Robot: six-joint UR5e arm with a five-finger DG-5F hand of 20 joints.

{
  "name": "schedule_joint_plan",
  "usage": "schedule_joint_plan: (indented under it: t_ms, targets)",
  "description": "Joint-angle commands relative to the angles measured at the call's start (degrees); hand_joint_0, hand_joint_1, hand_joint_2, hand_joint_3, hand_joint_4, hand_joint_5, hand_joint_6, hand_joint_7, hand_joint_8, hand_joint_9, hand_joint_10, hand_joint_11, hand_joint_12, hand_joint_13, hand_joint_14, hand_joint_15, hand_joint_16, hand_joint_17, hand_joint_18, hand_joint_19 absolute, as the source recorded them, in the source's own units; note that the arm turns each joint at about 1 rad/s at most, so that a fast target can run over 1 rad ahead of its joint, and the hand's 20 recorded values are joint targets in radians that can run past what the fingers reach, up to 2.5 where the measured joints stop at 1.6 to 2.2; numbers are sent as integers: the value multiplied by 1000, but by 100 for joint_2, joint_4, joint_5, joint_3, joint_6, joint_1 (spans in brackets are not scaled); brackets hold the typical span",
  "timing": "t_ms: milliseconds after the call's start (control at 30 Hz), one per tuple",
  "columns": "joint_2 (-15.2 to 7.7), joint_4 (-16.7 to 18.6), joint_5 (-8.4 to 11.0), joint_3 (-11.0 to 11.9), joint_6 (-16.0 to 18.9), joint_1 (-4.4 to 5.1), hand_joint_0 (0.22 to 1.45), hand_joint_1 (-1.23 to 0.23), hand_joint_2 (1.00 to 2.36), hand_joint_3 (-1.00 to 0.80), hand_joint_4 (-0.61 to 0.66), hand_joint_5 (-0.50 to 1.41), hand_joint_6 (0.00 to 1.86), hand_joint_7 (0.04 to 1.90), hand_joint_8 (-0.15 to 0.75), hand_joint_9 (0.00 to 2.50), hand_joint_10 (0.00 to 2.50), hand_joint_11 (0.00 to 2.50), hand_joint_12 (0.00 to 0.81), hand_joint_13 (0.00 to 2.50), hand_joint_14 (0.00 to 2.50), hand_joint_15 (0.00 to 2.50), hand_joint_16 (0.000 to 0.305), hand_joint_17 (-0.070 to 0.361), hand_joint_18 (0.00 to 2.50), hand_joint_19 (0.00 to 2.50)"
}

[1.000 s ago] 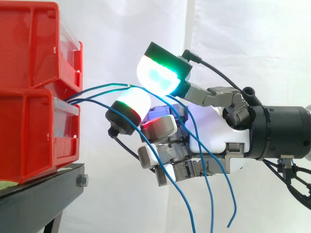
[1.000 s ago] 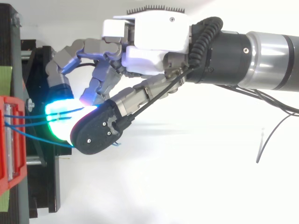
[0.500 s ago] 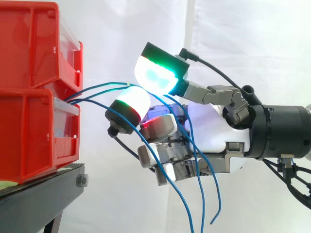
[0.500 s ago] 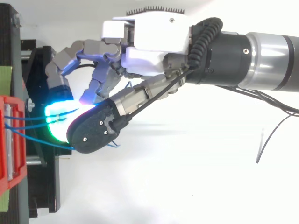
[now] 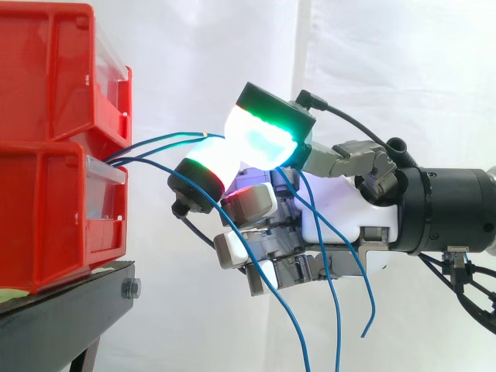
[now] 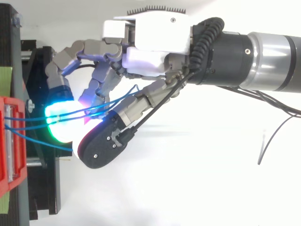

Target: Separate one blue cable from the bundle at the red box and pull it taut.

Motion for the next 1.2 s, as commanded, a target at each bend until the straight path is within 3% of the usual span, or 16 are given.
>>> schedule_joint_plan:
  t_ms: [0,300,500,933,1067,1167]
  targets:
    - [0,2,0,1,7,5,569,-825,1000,-500,102,-170,866,1104,318,1076,23,1253,417,955,23,669,48,109,910,758]
    - [9,2,-9,27,7,-4,500,-691,1000,-500,115,-165,844,1034,332,1095,20,1243,433,976,21,656,52,117,954,734]
    - [0,-7,-9,36,-2,-4,596,-584,1000,-500,83,-155,829,1091,304,1090,22,1240,409,958,24,651,47,106,916,764]
    - [0,-25,-17,36,-2,-13,633,-800,1017,-263,48,-157,854,1147,304,1041,23,1241,404,917,23,641,47,106,905,770]
    - [0,-25,-17,36,-11,-13,656,-851,1016,-283,37,-162,857,1153,304,1020,24,1220,412,905,24,651,47,107,892,770]
    - [0,-7,-17,36,-11,-4,698,-891,1009,-393,46,-171,863,1152,307,1001,23,1200,413,900,23,656,48,107,886,754]
